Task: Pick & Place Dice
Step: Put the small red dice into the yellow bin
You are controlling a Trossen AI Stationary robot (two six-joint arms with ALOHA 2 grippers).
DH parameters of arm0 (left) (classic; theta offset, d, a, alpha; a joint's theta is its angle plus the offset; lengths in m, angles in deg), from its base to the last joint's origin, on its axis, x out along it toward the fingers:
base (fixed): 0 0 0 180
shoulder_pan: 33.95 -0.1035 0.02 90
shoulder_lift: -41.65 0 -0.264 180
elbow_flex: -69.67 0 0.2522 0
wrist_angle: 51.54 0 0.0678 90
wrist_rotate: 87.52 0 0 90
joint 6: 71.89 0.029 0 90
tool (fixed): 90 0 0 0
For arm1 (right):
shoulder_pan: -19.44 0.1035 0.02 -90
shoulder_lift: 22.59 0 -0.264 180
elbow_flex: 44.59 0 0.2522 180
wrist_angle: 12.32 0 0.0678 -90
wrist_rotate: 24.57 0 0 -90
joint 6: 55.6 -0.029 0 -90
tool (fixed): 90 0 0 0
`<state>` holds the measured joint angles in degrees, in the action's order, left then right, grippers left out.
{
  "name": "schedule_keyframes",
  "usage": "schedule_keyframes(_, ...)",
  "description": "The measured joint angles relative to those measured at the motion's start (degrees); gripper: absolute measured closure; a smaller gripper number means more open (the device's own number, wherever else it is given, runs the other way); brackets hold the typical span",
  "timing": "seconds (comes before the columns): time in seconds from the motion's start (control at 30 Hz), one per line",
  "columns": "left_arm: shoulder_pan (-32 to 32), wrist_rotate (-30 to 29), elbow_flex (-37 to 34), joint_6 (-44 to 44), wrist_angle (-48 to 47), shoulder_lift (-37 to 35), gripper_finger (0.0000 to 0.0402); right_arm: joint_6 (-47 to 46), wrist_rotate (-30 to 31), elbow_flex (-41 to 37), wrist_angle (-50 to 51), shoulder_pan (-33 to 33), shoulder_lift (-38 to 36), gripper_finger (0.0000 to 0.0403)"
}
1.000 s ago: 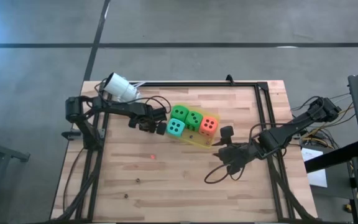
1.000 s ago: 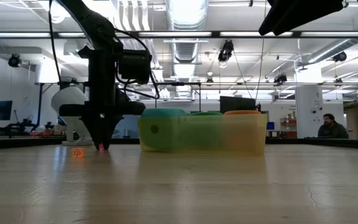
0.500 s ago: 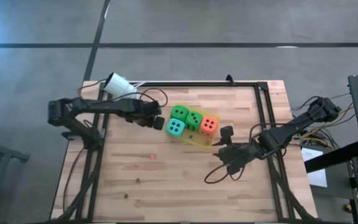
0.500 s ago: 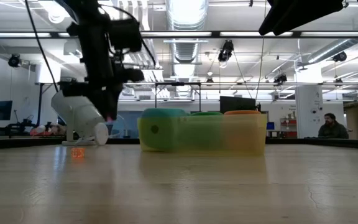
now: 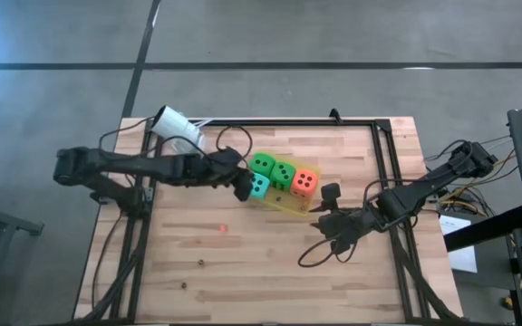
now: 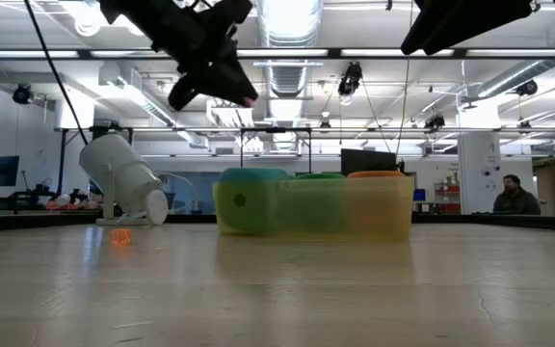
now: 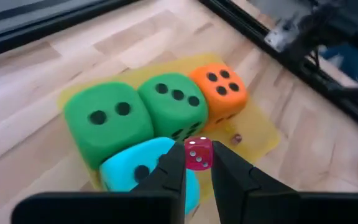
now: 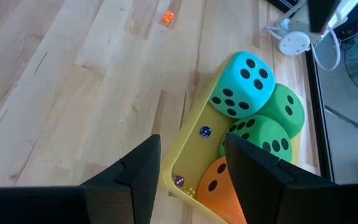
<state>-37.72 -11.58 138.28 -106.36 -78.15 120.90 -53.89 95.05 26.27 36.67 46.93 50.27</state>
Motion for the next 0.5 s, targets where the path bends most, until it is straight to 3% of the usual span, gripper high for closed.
schedule_keyframes(0.5, 1.2, 0.1, 0.7, 10.6, 9.6, 12.9, 0.0352, 0.0, 0.0, 0.0, 0.0, 0.0, 0.0, 0.0229)
